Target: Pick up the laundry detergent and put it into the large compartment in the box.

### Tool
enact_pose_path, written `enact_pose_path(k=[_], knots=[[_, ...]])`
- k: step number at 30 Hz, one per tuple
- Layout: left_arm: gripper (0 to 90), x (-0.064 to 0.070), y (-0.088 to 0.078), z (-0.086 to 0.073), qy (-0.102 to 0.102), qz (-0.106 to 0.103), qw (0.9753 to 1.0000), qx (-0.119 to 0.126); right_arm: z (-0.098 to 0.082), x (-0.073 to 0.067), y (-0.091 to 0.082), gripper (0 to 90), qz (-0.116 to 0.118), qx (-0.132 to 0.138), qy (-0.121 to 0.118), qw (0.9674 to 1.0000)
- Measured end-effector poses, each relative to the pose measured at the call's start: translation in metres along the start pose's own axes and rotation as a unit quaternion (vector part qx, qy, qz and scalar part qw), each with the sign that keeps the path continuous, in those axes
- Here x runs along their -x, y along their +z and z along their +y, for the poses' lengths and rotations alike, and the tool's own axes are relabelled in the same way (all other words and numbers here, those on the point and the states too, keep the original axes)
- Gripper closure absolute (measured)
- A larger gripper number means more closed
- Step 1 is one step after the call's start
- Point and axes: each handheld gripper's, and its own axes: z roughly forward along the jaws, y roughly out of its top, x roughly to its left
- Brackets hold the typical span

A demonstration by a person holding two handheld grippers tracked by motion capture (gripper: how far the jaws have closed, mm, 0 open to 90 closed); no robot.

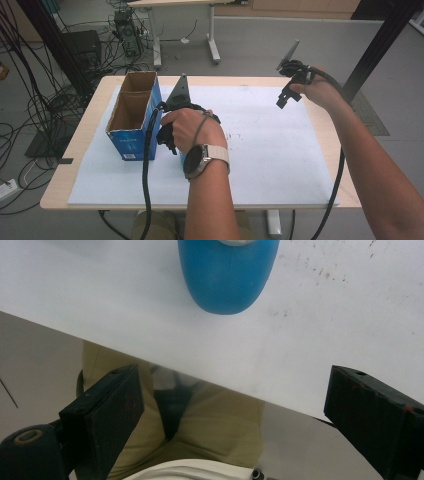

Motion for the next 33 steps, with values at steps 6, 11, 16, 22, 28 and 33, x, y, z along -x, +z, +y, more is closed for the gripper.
enact_pose_path(k=[6,11,16,22,28,33], knots=[[8.7,0.0,-0.003,-0.001,-0.003,-0.002,1.0,0.008,-0.001,0.001,0.0,5.4,0.0,0.001,0.0,1.0],[8.1,-0.002,-0.003,0.0,-0.008,-0.009,0.9998,0.013,0.0,0.001,0.001,5.4,0.0,0.002,-0.003,1.0],[7.9,-0.003,-0.002,0.006,-0.012,-0.01,0.9998,0.009,0.003,0.0,0.002,5.2,0.001,-0.002,-0.005,1.0],[5.3,0.001,-0.004,0.009,-0.008,-0.013,0.9998,0.014,0.005,0.002,0.004,5.5,0.004,-0.002,-0.005,1.0],[4.5,0.005,-0.002,0.015,-0.003,-0.01,0.9999,0.009,0.006,0.002,0.005,5.4,0.002,-0.002,-0.009,1.0],[4.6,0.005,0.001,0.019,-0.009,-0.006,0.9999,0.011,0.007,0.002,0.006,5.6,0.004,-0.002,-0.011,0.9999]])
